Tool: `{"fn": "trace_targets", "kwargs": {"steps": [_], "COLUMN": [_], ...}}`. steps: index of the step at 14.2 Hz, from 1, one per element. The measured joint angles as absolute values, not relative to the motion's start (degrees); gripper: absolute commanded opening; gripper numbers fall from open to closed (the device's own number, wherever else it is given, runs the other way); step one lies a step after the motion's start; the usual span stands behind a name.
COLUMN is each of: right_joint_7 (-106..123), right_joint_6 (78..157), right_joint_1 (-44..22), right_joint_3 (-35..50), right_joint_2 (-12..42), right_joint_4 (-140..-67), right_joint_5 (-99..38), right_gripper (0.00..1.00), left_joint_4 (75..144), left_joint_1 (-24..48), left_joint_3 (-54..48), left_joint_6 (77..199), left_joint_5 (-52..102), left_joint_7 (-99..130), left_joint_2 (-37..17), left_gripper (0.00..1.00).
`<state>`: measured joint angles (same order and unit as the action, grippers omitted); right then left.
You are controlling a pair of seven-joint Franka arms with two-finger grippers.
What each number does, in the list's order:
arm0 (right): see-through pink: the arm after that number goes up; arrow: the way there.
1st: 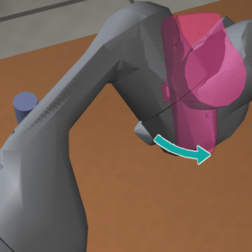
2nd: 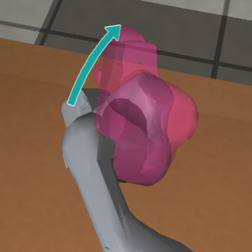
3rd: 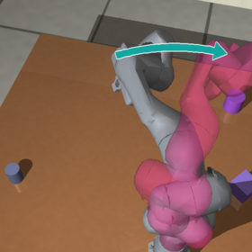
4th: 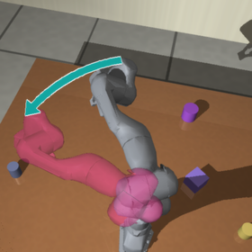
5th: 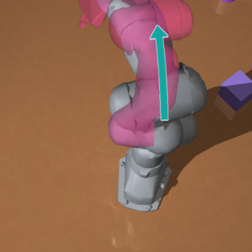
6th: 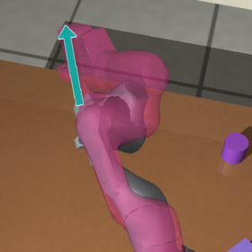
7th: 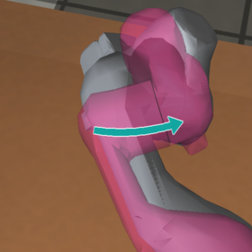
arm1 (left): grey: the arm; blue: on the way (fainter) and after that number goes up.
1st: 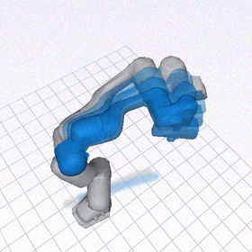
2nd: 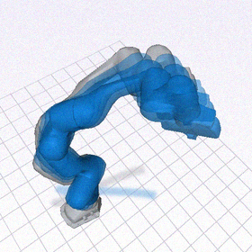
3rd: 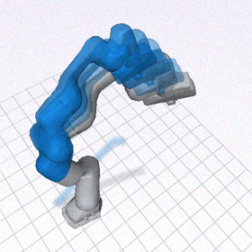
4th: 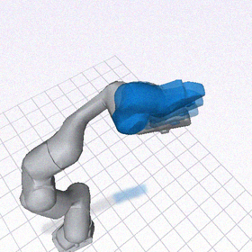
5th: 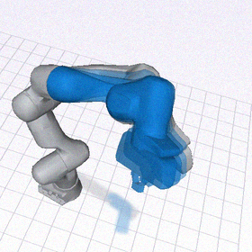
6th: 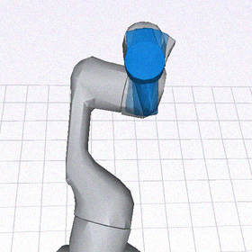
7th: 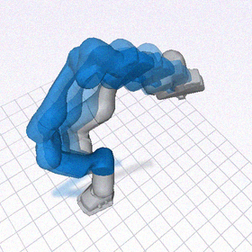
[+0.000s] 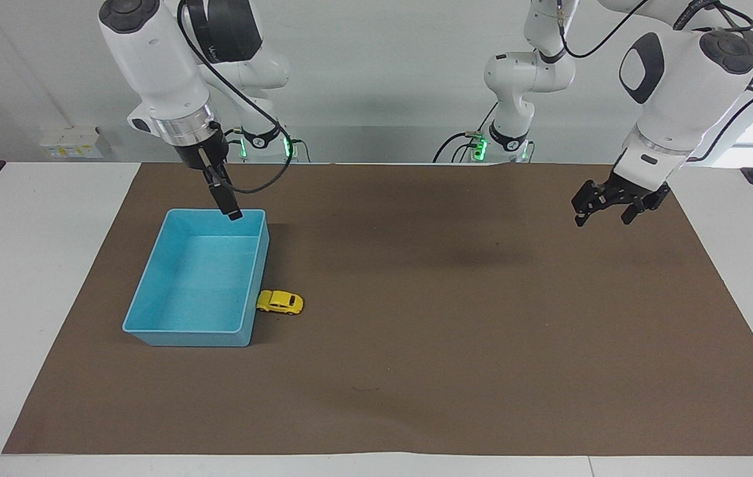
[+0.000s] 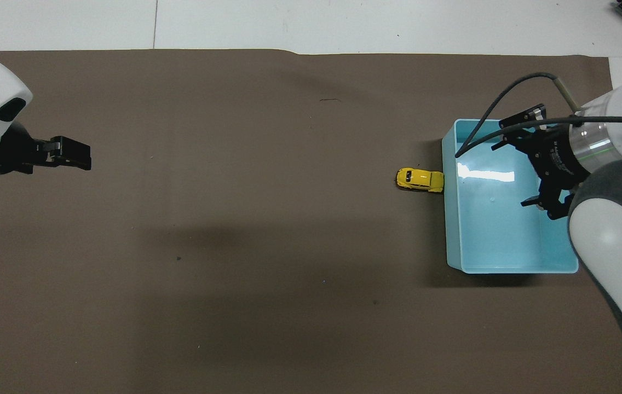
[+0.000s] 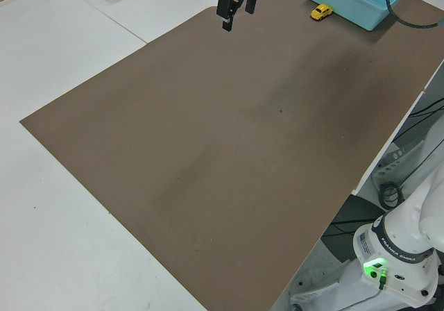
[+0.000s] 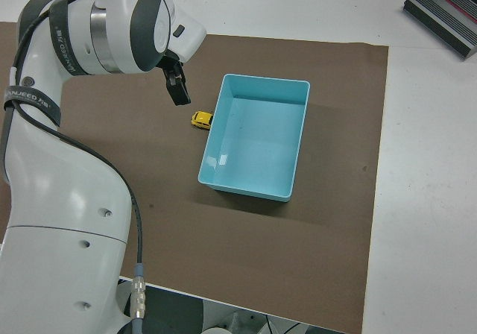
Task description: Wind up and store yellow beetle car
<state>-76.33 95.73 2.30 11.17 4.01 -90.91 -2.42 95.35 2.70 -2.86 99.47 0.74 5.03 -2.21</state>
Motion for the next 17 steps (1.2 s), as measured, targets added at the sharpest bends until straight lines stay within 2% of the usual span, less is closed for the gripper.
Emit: {"fn": "trace_targets", "kwargs": {"steps": [7,15,17], "right_joint_7": [-92.16,-102.89,-105.04], "right_joint_6": [100.75,106.73,109.83], "right_joint_1": [-0.90,-2.93,-3.54], "right_joint_3": [11.18,11.17,11.18], "right_joint_2": [7.59,13.43,14.73], "right_joint_4": [-93.11,-93.91,-94.98], "right_joint_5": [2.66,6.06,6.85], "right_gripper": [1.00,1.00,1.00], "left_joint_4": [94.03,92.85,92.84], "left_joint_1": [2.59,2.59,4.50], "left_joint_3": [-1.68,-1.40,0.31], "left_joint_6": [93.20,88.03,87.69], "left_joint_5": [0.73,0.73,0.74], "left_joint_7": [2.22,1.09,0.99], "left_joint_2": [2.28,4.93,5.34], "left_gripper": [1.00,1.00,1.00]}}
